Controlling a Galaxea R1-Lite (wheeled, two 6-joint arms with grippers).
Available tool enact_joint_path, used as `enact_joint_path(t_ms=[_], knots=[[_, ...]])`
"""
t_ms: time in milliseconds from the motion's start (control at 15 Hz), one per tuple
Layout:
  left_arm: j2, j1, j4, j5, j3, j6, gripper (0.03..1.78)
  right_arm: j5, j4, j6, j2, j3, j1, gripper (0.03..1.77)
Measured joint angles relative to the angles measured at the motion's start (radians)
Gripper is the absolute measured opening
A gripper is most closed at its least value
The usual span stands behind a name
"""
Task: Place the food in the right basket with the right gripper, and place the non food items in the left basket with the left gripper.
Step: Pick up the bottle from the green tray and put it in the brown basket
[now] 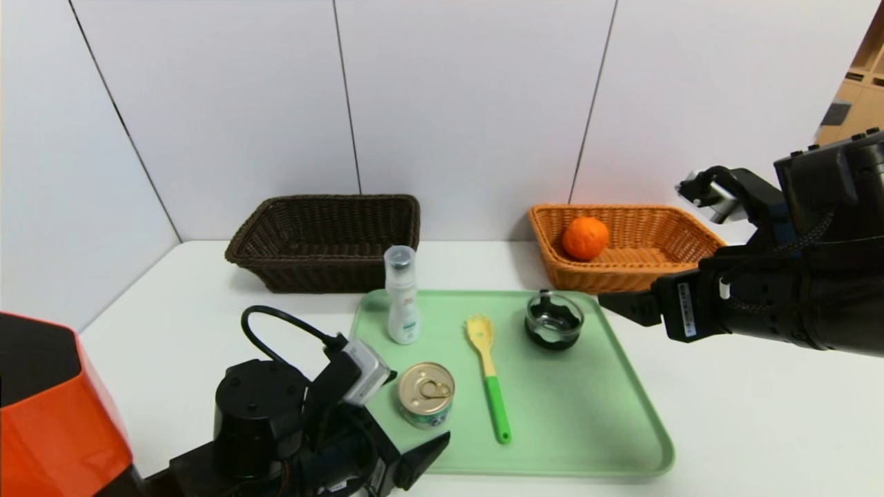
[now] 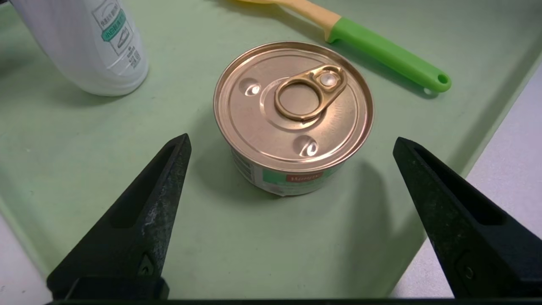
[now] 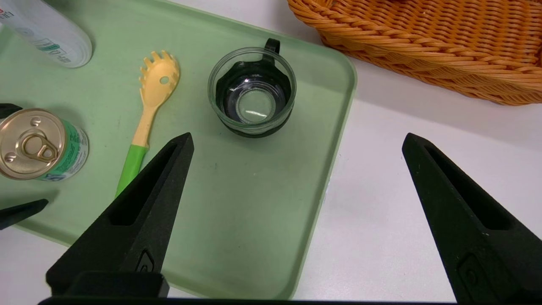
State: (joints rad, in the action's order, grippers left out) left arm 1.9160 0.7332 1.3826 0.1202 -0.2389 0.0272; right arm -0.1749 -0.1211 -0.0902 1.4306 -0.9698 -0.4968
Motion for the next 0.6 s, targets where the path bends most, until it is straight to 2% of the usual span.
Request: enact_joint_path(t_ms=[267, 600], knots=[[0.048, 0.000, 0.065, 0.002, -0.002, 0.001, 1.69, 0.000, 0.001, 0.001, 0.004, 0.004, 0.000, 1.70], [0.069, 0.000, 0.063, 0.000, -0.040, 0.001, 1.69, 0.000, 0.003, 0.002, 0.006, 0.008, 0.000, 1.70]])
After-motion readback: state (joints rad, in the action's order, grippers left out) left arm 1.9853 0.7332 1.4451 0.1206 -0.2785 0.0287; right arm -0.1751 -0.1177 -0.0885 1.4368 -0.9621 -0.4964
